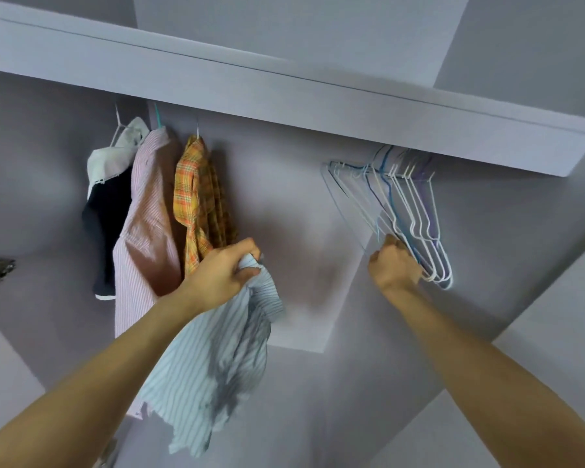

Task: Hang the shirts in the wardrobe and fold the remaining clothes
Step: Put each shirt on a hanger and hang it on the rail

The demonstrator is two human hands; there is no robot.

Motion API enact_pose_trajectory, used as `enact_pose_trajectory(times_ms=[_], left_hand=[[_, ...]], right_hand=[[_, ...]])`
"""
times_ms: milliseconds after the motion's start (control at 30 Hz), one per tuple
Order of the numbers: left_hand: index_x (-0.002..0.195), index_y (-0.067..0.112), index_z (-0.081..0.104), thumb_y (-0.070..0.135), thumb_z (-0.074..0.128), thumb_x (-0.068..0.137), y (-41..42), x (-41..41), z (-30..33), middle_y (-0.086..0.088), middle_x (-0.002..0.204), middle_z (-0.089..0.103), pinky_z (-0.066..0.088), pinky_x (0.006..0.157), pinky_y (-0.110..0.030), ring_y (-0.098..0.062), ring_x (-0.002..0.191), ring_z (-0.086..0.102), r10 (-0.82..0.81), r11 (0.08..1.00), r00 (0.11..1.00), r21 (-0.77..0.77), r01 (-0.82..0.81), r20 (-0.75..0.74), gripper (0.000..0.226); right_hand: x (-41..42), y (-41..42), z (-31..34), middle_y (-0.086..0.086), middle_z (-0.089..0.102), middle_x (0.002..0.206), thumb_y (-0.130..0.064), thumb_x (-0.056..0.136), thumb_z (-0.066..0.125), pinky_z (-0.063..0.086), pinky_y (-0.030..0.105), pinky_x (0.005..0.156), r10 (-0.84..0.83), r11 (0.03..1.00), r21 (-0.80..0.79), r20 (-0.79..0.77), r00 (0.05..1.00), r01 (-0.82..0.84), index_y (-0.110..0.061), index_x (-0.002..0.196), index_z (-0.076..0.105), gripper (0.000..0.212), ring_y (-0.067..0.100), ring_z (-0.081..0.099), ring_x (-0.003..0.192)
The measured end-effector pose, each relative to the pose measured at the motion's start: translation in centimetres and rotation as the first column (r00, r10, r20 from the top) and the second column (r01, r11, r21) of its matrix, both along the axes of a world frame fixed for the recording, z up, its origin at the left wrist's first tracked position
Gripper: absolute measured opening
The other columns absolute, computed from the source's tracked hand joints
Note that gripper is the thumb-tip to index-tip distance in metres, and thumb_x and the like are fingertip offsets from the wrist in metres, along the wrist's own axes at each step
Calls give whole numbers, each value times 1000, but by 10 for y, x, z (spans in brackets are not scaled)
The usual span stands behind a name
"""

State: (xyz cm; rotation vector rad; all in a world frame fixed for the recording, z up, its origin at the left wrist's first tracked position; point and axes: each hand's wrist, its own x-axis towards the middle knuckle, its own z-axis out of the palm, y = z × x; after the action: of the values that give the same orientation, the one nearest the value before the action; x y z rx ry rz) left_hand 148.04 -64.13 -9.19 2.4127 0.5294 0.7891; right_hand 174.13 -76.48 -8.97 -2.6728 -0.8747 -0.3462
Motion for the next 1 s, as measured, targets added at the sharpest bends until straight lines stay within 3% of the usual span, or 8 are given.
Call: enact_pose_trajectory(times_ms=[133, 267, 467, 633, 733, 867, 933, 1000], left_hand=[[84, 25, 47, 11, 62, 87, 14, -12, 1, 17, 72, 53, 35, 68, -25, -1, 72, 48, 2, 998, 995, 55, 3, -101, 21], [86, 13, 61, 18, 68, 83, 22, -27, 4, 6, 78, 58, 36, 81, -35, -17, 87, 42, 156, 946, 977, 308, -104, -149, 9], [83, 21, 66, 20, 70, 81, 15, -42, 1, 8, 84, 68, 35, 57, -24, -22, 77, 61, 355, 855, 930, 434, -283, -93, 5], [84, 18, 58, 17, 62, 88, 6, -56, -8, 8, 88, 58, 46, 63, -34, -26, 76, 59, 329, 913, 939, 290, -289, -102, 5], [86, 12, 55, 10, 63, 87, -3, -69, -20, 8, 90, 52, 43, 67, -31, -22, 74, 54, 292, 943, 954, 185, -275, -66, 8], [76, 24, 42, 4, 58, 88, -14, -84, -27, 3, 83, 51, 32, 67, -21, -17, 74, 47, 201, 977, 969, -49, -209, -145, 28], [74, 25, 42, 4, 57, 89, -19, -88, -28, 0, 87, 51, 34, 70, -22, -16, 76, 47, 185, 953, 964, -206, -224, -191, 29], [78, 16, 48, 6, 56, 88, -24, -95, -31, 0, 84, 52, 41, 69, -28, -16, 75, 48, 188, 904, 959, -343, -254, -213, 17]], right_hand=[[10, 23, 4, 24, 60, 117, -21, 96, 43, 44, 42, 85, 22, 995, 100, -116, 993, -10, -2, 121, 52, 33, 40, 55, 111], [9, 43, 4, 26, 61, 113, -18, 98, 36, 44, 43, 84, 168, 937, 342, -248, 954, -76, 2, 110, 61, 34, 42, 55, 105], [-11, 45, 7, 26, 64, 95, -11, 95, 40, 46, 41, 76, 311, 816, 558, -203, 928, -152, 3, 101, 64, 28, 40, 58, 91], [-59, 6, -37, 1, 41, 49, -6, 92, 50, 28, 34, 56, 364, 760, 617, -147, 920, -202, -4, 66, 47, 27, 27, 43, 58], [-98, -29, -84, -7, 37, 50, -1, 92, 50, 36, 31, 54, 456, 710, 678, -236, 858, -191, -14, 66, 40, 31, 19, 40, 49], [-117, -30, -90, 1, 47, 60, 2, 92, 47, 40, 19, 48, 599, 667, 745, -539, 592, 4, -10, 96, 53, 15, 7, 45, 47], [-125, -30, -93, -2, 45, 60, -12, 92, 55, 36, 18, 52, 559, 710, 704, -564, 608, 0, -13, 87, 57, 5, 7, 40, 52], [-136, -36, -102, -9, 41, 54, -20, 89, 61, 34, 16, 53, 536, 693, 721, -503, 678, -13, -16, 67, 52, 24, 5, 37, 51]])
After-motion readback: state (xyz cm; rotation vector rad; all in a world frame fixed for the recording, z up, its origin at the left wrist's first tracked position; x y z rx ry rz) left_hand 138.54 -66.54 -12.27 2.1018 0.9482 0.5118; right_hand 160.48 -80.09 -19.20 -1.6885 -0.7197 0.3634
